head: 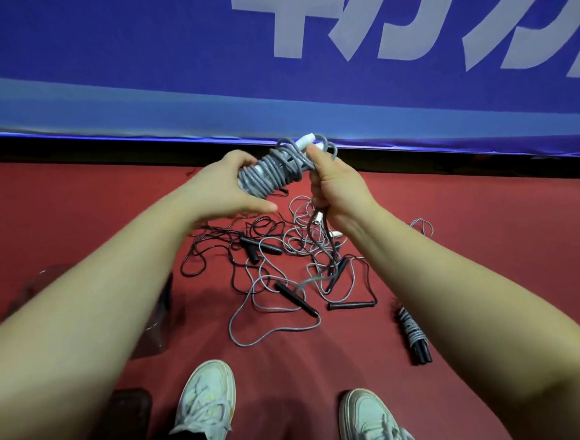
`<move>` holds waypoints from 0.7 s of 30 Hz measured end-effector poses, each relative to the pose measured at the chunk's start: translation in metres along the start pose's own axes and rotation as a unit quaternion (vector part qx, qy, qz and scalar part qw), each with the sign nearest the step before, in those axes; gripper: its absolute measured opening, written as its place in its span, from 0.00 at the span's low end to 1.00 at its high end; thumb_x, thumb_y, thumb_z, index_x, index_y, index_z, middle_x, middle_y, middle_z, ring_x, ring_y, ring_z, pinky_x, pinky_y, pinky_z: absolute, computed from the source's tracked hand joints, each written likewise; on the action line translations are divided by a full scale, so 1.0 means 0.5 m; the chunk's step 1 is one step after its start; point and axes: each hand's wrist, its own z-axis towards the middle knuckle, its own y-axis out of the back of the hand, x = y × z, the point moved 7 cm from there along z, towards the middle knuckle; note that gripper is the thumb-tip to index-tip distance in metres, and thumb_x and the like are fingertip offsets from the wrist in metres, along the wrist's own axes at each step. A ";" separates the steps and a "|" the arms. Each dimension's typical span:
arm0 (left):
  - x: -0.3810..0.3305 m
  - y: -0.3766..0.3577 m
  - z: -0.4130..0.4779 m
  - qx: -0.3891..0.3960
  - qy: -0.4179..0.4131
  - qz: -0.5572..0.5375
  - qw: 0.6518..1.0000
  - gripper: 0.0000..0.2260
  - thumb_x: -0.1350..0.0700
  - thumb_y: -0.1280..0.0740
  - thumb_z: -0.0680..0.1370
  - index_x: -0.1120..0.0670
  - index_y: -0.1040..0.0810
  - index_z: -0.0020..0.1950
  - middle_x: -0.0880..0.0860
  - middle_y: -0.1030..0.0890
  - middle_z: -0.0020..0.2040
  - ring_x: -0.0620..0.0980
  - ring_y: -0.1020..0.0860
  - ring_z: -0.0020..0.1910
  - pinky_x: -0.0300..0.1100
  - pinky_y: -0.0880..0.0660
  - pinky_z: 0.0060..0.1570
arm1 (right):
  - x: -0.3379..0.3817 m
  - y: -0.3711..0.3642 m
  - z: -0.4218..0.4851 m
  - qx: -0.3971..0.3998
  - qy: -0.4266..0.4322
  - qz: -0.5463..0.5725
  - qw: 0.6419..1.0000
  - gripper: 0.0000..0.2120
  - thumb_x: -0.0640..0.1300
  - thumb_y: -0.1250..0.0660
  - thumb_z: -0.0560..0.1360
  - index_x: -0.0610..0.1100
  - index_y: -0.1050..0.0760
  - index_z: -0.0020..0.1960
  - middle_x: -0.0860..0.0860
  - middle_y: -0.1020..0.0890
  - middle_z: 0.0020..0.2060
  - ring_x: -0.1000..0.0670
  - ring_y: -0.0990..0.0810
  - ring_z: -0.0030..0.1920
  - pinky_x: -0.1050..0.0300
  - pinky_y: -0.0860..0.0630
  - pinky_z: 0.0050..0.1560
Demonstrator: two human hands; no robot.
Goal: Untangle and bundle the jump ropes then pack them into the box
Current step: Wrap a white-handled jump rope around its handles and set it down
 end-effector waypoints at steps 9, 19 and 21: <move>0.007 -0.024 0.031 -0.122 0.014 0.119 0.985 0.17 0.54 0.28 0.68 0.52 0.30 0.53 0.52 0.24 0.42 0.56 0.27 0.42 0.42 0.34 0.39 | 0.045 0.045 0.011 -0.014 0.073 -0.245 0.967 0.21 0.53 0.44 0.79 0.45 0.34 0.31 0.53 0.34 0.25 0.53 0.41 0.25 0.59 0.44 0.29; 0.092 -0.020 0.054 -0.138 0.070 -0.127 0.980 0.11 0.61 0.29 0.65 0.53 0.26 0.44 0.51 0.24 0.31 0.50 0.27 0.25 0.40 0.32 0.26 | 0.026 -0.038 -0.072 0.133 0.156 -0.481 0.852 0.13 0.46 0.46 0.81 0.47 0.23 0.54 0.58 0.32 0.28 0.60 0.35 0.29 0.60 0.37 0.33; 0.094 -0.025 0.052 -0.109 0.069 -0.208 0.970 0.10 0.66 0.32 0.67 0.54 0.29 0.41 0.50 0.28 0.27 0.46 0.32 0.20 0.34 0.39 0.20 | 0.026 -0.028 -0.063 0.143 0.161 -0.453 0.865 0.13 0.46 0.45 0.81 0.47 0.23 0.49 0.58 0.31 0.28 0.58 0.33 0.29 0.63 0.36 0.32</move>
